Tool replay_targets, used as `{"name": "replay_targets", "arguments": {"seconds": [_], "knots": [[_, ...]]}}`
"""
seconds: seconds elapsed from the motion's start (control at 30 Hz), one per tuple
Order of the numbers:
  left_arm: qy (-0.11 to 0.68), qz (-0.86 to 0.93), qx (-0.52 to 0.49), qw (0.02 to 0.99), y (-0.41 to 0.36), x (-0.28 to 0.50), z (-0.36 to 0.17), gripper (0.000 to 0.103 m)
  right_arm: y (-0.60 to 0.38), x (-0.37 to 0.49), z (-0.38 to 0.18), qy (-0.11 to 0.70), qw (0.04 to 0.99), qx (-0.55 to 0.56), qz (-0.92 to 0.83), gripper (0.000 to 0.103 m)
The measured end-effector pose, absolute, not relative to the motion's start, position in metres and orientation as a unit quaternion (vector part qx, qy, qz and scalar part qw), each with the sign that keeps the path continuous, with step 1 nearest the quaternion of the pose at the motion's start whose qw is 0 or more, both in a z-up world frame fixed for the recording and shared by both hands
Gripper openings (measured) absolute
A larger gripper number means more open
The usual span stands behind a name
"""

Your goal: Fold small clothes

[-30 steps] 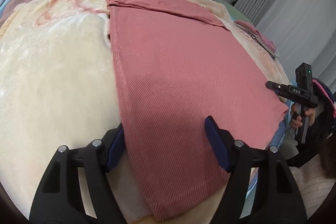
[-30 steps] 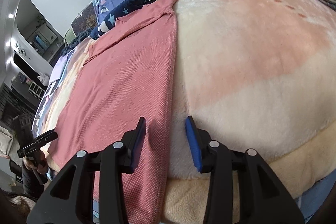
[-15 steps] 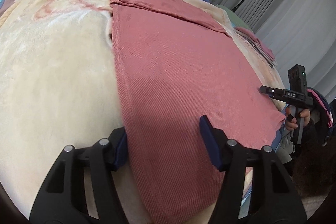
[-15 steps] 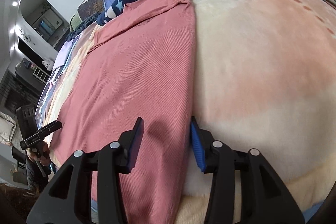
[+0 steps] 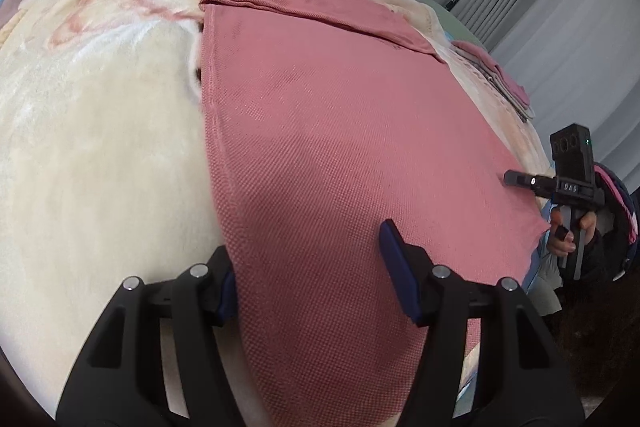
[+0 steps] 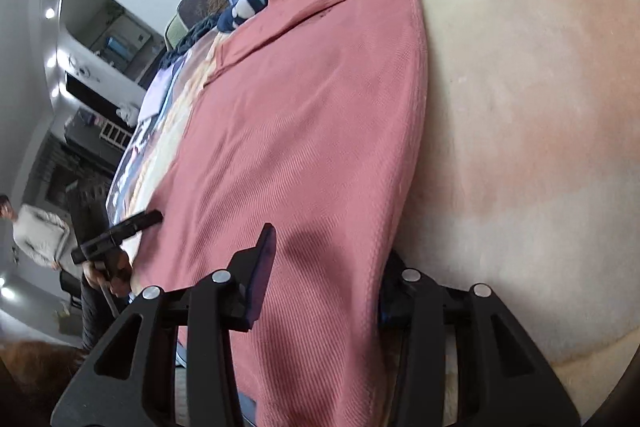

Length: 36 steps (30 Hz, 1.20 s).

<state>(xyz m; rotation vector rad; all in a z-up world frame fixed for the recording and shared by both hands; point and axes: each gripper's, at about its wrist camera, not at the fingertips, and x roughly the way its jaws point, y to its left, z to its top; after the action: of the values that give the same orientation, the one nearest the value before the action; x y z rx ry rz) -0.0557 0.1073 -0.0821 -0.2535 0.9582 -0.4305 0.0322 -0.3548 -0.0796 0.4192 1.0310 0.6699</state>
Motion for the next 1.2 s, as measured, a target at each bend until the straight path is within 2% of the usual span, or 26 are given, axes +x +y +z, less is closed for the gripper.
{"name": "replay_targets", "arguments": {"seconds": [0.27, 0.5, 0.63, 0.73, 0.8, 0.83, 0.87, 0.93, 0.97, 1.0, 1.17, 1.2], "knots": [[0.438, -0.211, -0.141, 0.862, 0.116, -0.070, -0.085, 0.061, -0.394, 0.023, -0.067, 0.453, 0.828, 0.204, 0.258, 0.043], [0.442, -0.206, -0.139, 0.862, 0.114, -0.069, -0.084, 0.061, -0.415, 0.021, -0.088, 0.464, 0.814, 0.237, 0.257, 0.043], [0.445, -0.207, -0.139, 0.860, 0.115, -0.074, -0.083, 0.061, -0.403, 0.023, -0.088, 0.461, 0.814, 0.214, 0.281, 0.049], [0.444, -0.211, -0.148, 0.858, 0.117, -0.072, -0.084, 0.061, -0.401, 0.033, -0.091, 0.460, 0.805, 0.226, 0.298, 0.050], [0.446, -0.205, -0.156, 0.857, 0.115, -0.062, -0.086, 0.052, -0.397, 0.046, -0.092, 0.451, 0.800, 0.243, 0.313, 0.049], [0.448, -0.199, -0.156, 0.857, 0.114, -0.058, -0.087, 0.044, -0.395, 0.049, -0.092, 0.448, 0.796, 0.250, 0.320, 0.046], [0.451, -0.191, -0.157, 0.857, 0.114, -0.054, -0.086, 0.034, -0.390, 0.052, -0.091, 0.447, 0.791, 0.254, 0.331, 0.035], [0.454, -0.182, -0.167, 0.856, 0.119, -0.054, -0.084, 0.017, -0.381, 0.048, -0.090, 0.459, 0.775, 0.248, 0.355, 0.019], [0.452, -0.184, -0.179, 0.854, 0.123, -0.057, -0.081, 0.013, -0.376, 0.040, -0.089, 0.465, 0.778, 0.225, 0.359, 0.019], [0.451, -0.187, -0.185, 0.853, 0.126, -0.061, -0.081, 0.010, -0.375, 0.032, -0.089, 0.469, 0.782, 0.205, 0.355, 0.019], [0.459, -0.190, -0.203, 0.844, 0.135, -0.074, -0.093, 0.013, -0.378, 0.016, -0.093, 0.465, 0.778, 0.226, 0.357, 0.020], [0.460, -0.188, -0.207, 0.843, 0.135, -0.073, -0.093, 0.012, -0.376, 0.016, -0.092, 0.461, 0.779, 0.229, 0.358, 0.017]]}}
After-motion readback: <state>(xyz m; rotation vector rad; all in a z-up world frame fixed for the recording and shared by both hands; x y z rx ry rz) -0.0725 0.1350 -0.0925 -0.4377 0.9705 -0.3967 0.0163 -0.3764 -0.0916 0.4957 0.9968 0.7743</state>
